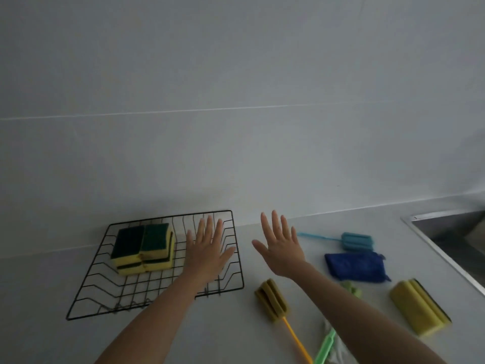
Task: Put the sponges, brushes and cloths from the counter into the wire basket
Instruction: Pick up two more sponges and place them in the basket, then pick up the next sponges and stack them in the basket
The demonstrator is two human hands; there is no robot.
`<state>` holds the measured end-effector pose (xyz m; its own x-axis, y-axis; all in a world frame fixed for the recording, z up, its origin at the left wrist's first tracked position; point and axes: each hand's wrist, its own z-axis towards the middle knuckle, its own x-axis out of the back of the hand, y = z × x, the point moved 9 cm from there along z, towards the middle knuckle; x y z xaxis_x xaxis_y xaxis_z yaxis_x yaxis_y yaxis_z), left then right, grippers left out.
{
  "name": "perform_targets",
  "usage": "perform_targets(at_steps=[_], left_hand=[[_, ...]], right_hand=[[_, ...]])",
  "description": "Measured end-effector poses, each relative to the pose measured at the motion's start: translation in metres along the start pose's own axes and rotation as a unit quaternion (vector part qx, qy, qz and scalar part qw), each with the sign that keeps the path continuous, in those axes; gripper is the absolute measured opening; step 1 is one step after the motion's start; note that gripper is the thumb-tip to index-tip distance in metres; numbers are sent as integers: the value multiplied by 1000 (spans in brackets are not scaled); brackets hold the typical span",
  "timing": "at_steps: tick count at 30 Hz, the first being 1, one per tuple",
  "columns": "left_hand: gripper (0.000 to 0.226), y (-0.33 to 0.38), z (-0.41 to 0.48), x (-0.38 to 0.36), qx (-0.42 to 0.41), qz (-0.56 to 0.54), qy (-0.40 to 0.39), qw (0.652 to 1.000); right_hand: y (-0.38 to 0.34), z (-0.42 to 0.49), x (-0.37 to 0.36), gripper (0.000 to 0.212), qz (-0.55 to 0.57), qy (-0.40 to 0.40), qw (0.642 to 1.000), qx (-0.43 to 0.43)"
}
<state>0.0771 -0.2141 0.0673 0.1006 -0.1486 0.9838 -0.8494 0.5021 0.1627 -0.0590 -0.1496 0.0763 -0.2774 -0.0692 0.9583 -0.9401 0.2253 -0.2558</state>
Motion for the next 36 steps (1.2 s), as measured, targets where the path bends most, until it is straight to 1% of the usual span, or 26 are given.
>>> perform_targets(at_steps=[2,4,6,7,8,10,11,16,20,23,27,36], left_hand=[[127,36,2,-10,-26,2,-16,1000],[130,74,4,-21,-57,7,-30,998],[130,113,5,-32,-86,12,-43,995],[127,132,6,-38,-97,13,-53,994],[119,151,6,-44,-109,14,-60,992],[86,186,7,-59,-128,28,-74,989],[78,203,7,-66,-140,35,-82,986],[72,282,5,-97,-207,64,-118,969],[74,334,3,-119,-260,78,-137,953],[69,367,3,-133,-291,88,-146,942],[63,402,6,-143,-331,99,-136,928],[74,448,15,-161,-395,113,-127,903]], right_hand=[[38,-18,3,86,-5,-7,1000,-18],[75,-36,5,89,-19,-10,999,-36],[113,-55,8,79,-27,-12,997,-70],[130,-64,9,73,-27,-16,996,-88],[147,-72,9,70,-27,-20,994,-103],[179,-89,10,70,-33,-29,991,-125],[194,-98,10,73,-35,-34,990,-135],[256,-136,-2,75,-16,-54,982,-180],[299,-159,-16,68,6,-61,973,-223],[323,-173,-28,67,2,-80,968,-237],[342,-182,-38,69,16,-93,962,-255],[365,-185,-55,74,93,-95,944,-303]])
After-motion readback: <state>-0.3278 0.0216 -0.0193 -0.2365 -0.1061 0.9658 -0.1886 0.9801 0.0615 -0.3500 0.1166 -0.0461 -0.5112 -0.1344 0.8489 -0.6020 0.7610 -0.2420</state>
